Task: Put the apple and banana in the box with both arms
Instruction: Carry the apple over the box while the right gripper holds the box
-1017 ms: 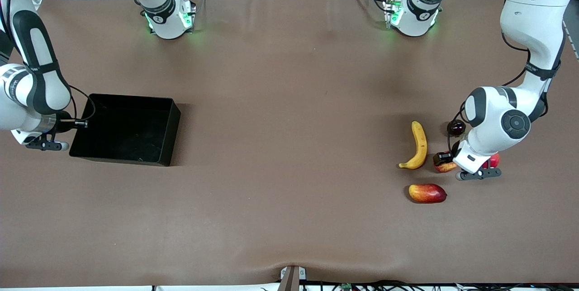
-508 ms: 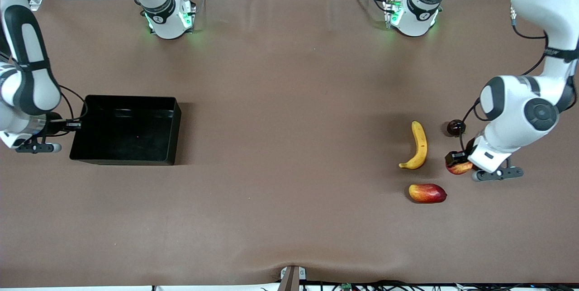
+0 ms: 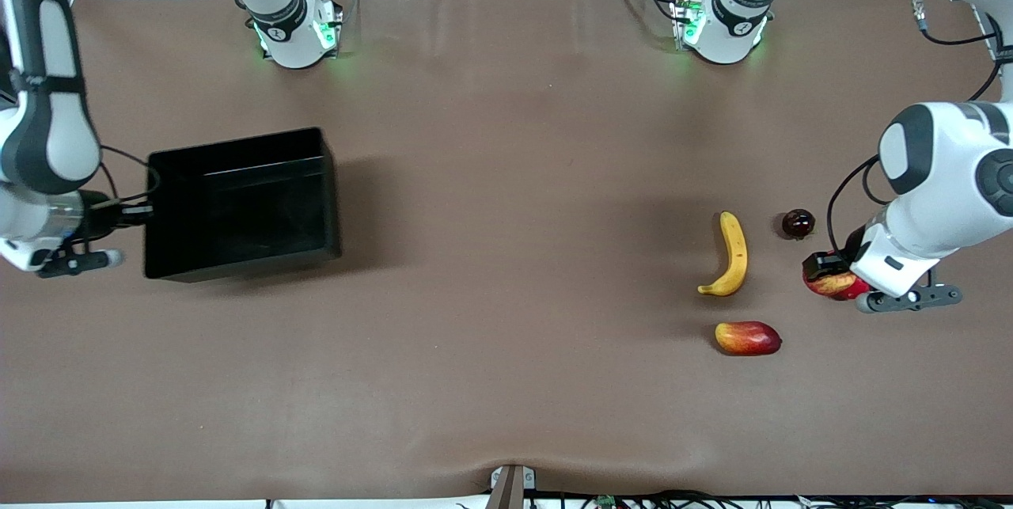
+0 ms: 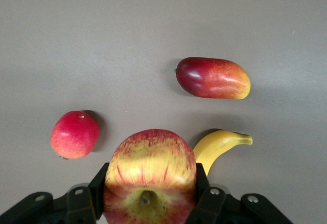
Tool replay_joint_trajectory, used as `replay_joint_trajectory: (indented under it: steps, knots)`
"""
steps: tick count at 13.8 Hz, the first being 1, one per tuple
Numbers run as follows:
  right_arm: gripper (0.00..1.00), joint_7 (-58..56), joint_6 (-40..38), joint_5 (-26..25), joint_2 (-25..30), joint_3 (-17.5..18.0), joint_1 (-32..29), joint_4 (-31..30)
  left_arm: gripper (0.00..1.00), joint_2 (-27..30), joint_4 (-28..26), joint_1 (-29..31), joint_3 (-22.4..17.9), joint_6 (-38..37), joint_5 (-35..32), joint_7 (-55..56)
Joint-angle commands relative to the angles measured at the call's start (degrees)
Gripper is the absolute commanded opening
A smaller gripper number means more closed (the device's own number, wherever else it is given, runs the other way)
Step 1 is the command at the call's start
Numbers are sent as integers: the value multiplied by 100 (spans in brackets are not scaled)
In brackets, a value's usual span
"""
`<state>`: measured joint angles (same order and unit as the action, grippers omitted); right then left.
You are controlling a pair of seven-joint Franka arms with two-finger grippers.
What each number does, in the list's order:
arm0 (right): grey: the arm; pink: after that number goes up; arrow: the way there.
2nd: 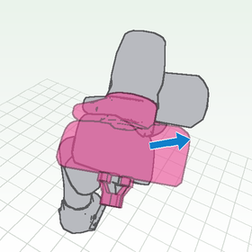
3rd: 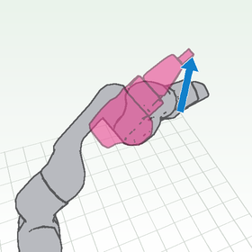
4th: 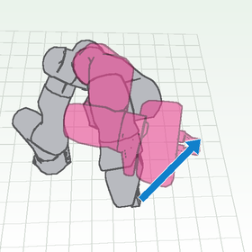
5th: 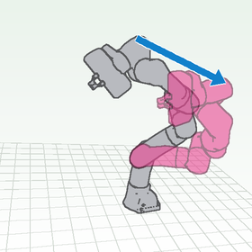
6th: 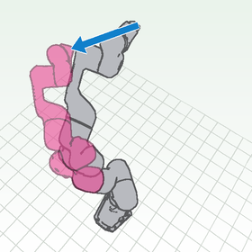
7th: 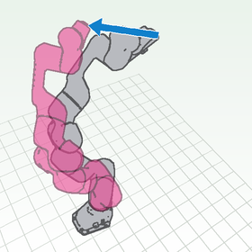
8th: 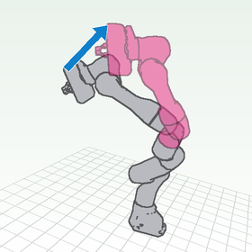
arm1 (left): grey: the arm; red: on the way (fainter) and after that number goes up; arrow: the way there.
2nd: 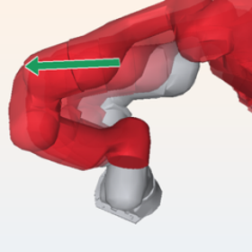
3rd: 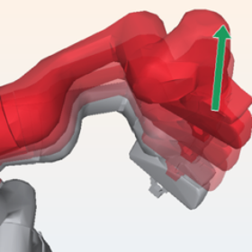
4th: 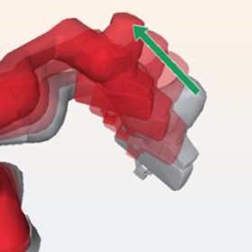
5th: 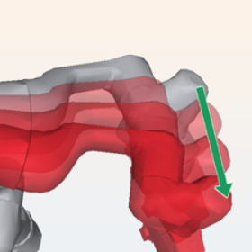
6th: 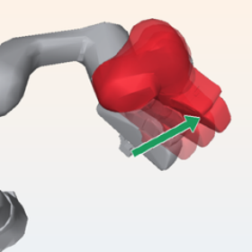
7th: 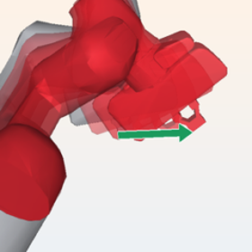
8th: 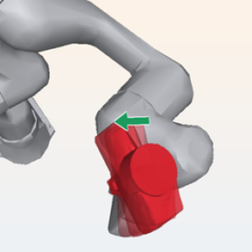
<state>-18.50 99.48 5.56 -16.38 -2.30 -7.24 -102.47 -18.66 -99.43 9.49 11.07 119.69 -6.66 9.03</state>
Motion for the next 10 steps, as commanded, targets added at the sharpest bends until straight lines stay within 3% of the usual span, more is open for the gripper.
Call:
replay_joint_trajectory:
  steps: [1,5,10]
  knots:
    - [0,749,-376,602,319,-25,695,-27,0,90,536,9,53,-673,59,-24]
    - [0,2182,-106,1122,303,-34,1881,35,0,99,1082,0,245,-1228,331,55]
    - [0,3526,1071,1211,-21,-34,3217,35,0,231,1084,9,816,-1378,332,870]
